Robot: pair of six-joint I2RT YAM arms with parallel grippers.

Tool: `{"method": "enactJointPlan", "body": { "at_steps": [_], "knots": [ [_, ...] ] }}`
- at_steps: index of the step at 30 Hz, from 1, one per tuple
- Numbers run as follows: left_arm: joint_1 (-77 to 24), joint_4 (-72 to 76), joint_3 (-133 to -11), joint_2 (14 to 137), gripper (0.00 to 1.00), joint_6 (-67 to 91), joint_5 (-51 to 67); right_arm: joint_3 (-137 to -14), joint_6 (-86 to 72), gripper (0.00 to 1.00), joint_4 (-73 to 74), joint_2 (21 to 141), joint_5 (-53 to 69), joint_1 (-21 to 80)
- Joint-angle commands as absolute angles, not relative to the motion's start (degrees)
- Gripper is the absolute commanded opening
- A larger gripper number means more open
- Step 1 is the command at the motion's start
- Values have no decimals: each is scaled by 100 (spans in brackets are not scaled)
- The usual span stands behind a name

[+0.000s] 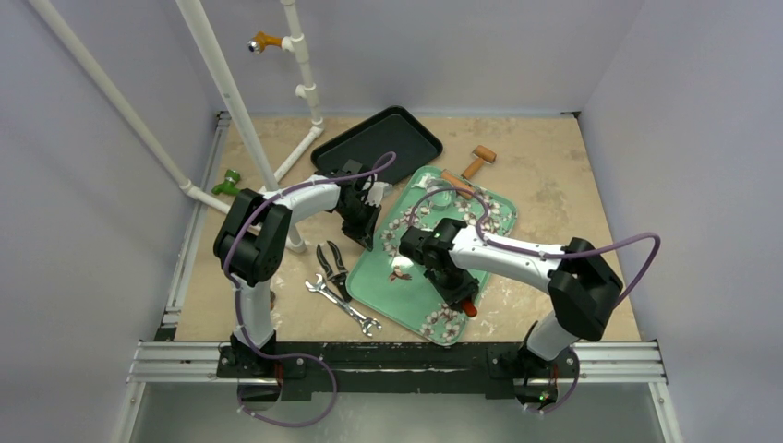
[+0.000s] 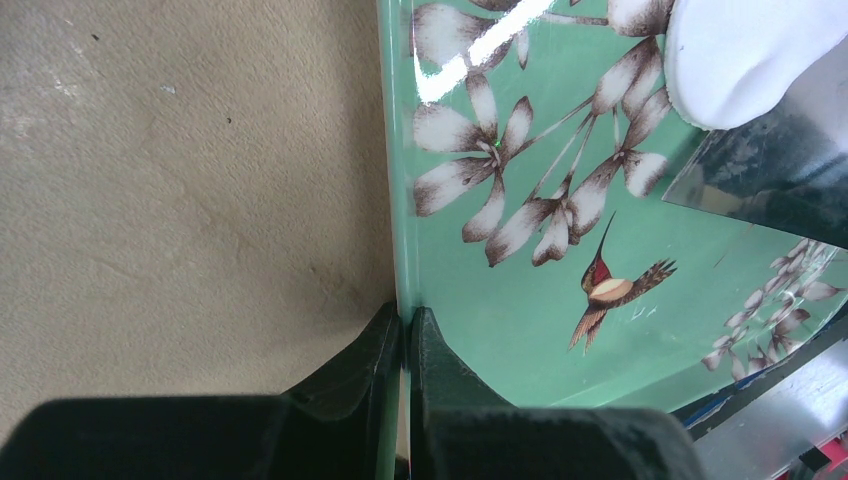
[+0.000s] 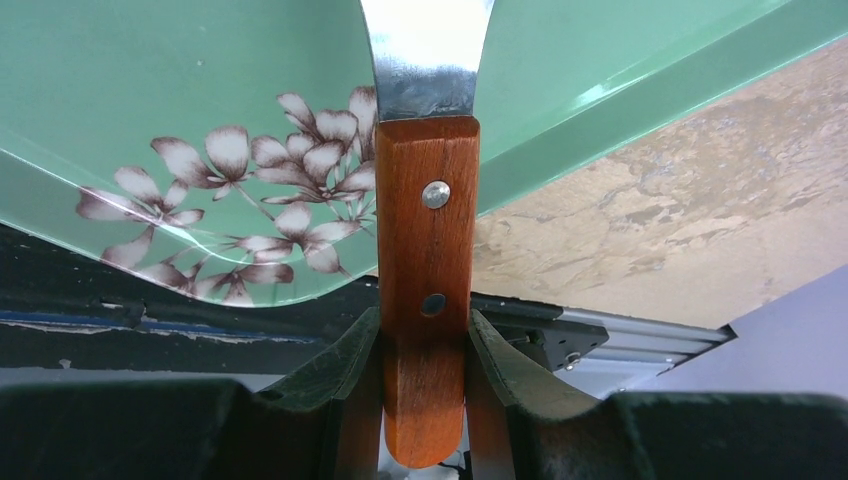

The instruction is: Roll out the dumpling wrappers from the dough

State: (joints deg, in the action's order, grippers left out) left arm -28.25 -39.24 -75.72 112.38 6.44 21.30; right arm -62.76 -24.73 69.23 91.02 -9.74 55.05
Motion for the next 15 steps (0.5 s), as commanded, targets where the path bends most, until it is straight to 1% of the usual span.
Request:
{"method": "enactJointPlan", "body": {
  "at_steps": [1, 10, 15],
  "knots": [
    [-2777, -4147, -7603, 10981, 0, 612, 2157, -6453, -2456, 0, 6685, 9135, -1095, 5435],
    [-2771, -4118, -7585, 10979, 0, 616, 2169, -6743, -2514, 0, 6578, 9285, -1231, 5341],
    [-2775, -4097, -7585, 10978, 0, 627, 2185, -7148, -2400, 0, 6645, 9504, -1383, 5326]
  ]
}}
